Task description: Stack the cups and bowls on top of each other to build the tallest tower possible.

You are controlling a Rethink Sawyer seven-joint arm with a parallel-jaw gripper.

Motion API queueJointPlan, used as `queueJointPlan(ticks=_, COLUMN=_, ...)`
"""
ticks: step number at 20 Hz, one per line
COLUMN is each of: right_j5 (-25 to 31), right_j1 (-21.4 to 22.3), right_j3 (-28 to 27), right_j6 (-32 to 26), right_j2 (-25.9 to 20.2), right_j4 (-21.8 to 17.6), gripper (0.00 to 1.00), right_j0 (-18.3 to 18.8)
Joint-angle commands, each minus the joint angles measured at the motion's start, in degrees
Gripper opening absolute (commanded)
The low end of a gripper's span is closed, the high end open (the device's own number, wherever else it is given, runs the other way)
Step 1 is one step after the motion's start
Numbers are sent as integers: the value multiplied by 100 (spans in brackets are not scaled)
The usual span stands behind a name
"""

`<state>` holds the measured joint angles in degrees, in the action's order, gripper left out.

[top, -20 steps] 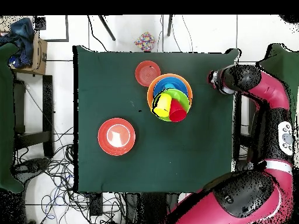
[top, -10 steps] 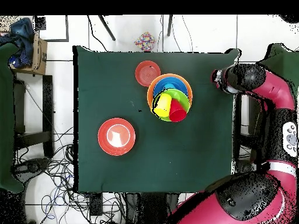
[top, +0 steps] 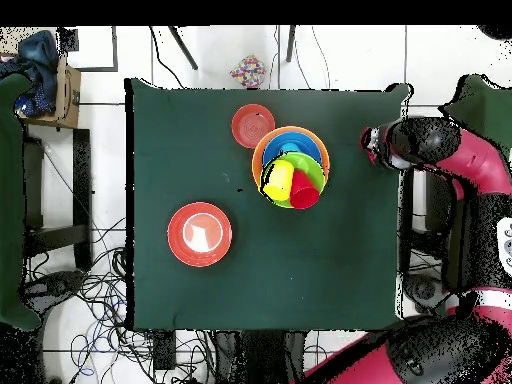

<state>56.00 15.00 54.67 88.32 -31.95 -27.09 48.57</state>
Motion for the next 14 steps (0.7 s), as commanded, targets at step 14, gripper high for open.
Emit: queueJointPlan(ticks=14, right_j5=1545, right_j1=1857, right_j3=1975, right_j6=-1362, right_j2=-608, right_j4=868, gripper=0, right_j0=451)
